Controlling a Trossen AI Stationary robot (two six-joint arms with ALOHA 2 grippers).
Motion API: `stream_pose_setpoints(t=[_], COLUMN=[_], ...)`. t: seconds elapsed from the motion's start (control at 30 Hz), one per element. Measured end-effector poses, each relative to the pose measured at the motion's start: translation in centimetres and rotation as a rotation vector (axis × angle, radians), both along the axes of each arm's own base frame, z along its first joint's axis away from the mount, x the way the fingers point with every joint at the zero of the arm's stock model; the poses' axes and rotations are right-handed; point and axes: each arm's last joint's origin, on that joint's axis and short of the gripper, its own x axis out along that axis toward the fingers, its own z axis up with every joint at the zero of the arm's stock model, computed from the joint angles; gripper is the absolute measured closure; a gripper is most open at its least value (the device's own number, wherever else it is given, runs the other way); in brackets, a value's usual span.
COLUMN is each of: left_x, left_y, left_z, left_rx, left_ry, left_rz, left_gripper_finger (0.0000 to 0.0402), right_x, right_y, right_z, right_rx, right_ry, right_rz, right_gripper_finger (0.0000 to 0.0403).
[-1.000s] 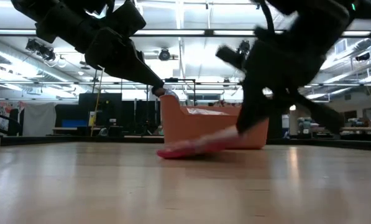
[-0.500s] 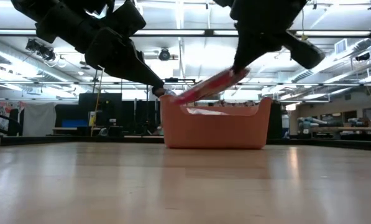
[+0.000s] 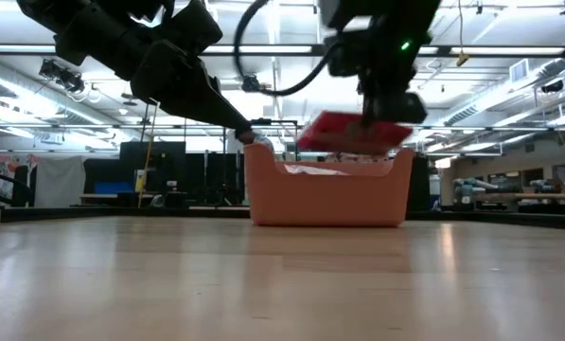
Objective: Sort popcorn bags into baskets
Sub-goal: Put the top red popcorn bag into the orange bin
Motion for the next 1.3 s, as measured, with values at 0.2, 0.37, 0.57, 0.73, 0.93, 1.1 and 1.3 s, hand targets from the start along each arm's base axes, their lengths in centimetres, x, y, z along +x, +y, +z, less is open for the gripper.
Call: stream_pose_setpoints(t=[0.2,0.37,0.57,0.73,0.93,1.1,1.3], left_x=[0.0,0.0,0.0,0.0,0.0,0.0,0.0], left_y=[0.0,0.0,0.0,0.0,0.0,0.0,0.0], left_z=[0.0,0.0,0.0,0.0,0.0,0.0,-0.1], left_rx=[0.001,0.001,0.001,0.001,0.001,0.001,-0.005], left_ry=[0.001,0.002,0.003,0.004,0.004,0.004,0.006], left_rz=[0.0,0.0,0.0,-0.001,0.0,-0.001,0.003], left_gripper_finger=[0.0217,0.0217,0.0217,0.0217,0.0217,0.0217,0.0217], right_x=[1.4,2.6,2.8,2.4,0.9,-0.6,-1.9], right_y=[-3.9,-5.7,-5.9,-4.9,-2.8,0.6,5.5], right_z=[-0.5,-0.7,-0.7,0.1,3.4,5.2,4.7], right_rx=[0.199,0.394,0.458,0.465,0.508,0.729,1.073], right_ry=[-0.109,-0.181,-0.199,-0.225,-0.318,-0.322,-0.238], right_rz=[-0.125,-0.125,-0.122,-0.114,-0.048,0.053,0.055], right_gripper_finger=[0.0392,0.0379,0.0335,0.0294,0.027,0.027,0.027])
